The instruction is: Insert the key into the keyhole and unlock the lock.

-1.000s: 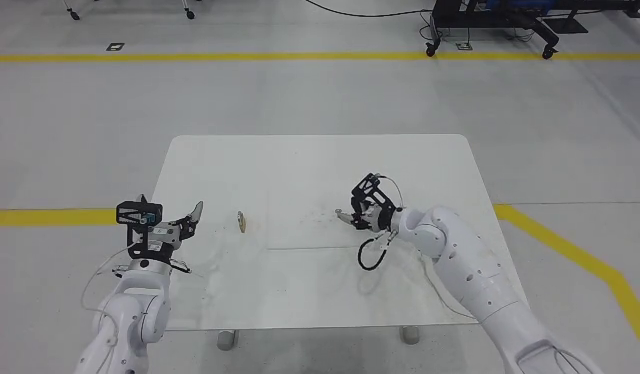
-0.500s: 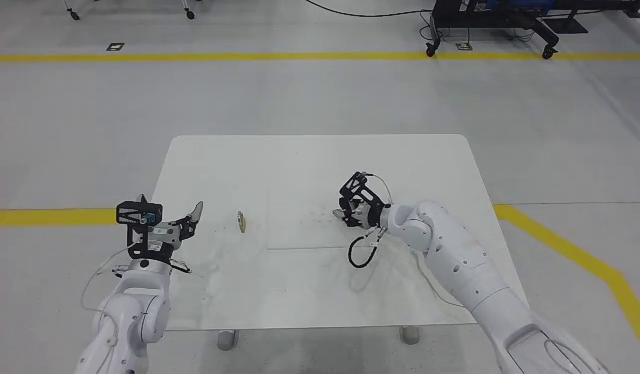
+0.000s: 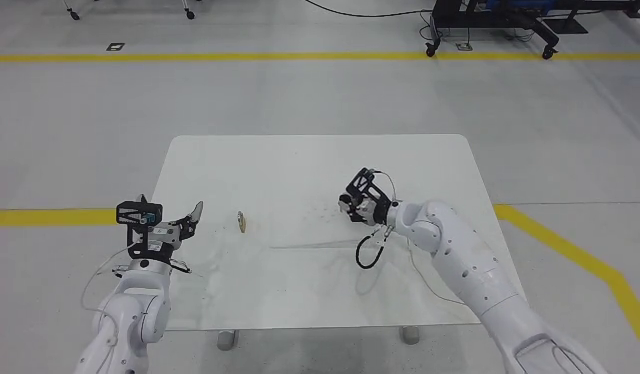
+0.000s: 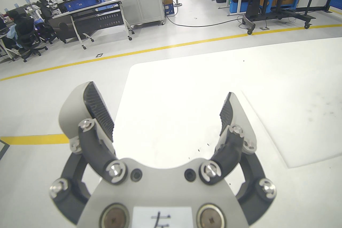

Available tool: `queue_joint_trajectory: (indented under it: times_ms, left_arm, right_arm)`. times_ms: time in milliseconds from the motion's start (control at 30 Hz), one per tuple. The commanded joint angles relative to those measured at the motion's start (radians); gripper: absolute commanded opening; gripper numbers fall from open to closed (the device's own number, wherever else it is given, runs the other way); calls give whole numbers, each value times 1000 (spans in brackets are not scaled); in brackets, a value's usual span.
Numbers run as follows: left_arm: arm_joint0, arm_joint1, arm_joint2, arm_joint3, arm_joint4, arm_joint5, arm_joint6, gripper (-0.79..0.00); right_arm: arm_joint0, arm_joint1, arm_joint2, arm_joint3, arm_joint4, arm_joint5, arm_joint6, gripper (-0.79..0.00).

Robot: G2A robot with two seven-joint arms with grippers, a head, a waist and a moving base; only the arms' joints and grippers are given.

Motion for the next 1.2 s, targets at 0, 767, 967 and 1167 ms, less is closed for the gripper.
queue_joint_trajectory:
  times_ms: [0,767,967,1167]
  left_arm:
    - [0,0,0,0,0,0,0,0]
    - [25,0,86,-167,52,-127,-51,0]
    - [-97,-14,316,-143,264,-179,-167,0]
    - [-232,-52,538,42,393,-68,-184,0]
  right_arm:
    - [-32,10,27,-42,-2,-7,-16,-785]
    - [-112,28,63,-112,-15,-17,-53,-785]
    - [-95,25,45,-98,-44,-26,-88,-785]
    - [-74,26,44,-70,-41,-61,-105,-785]
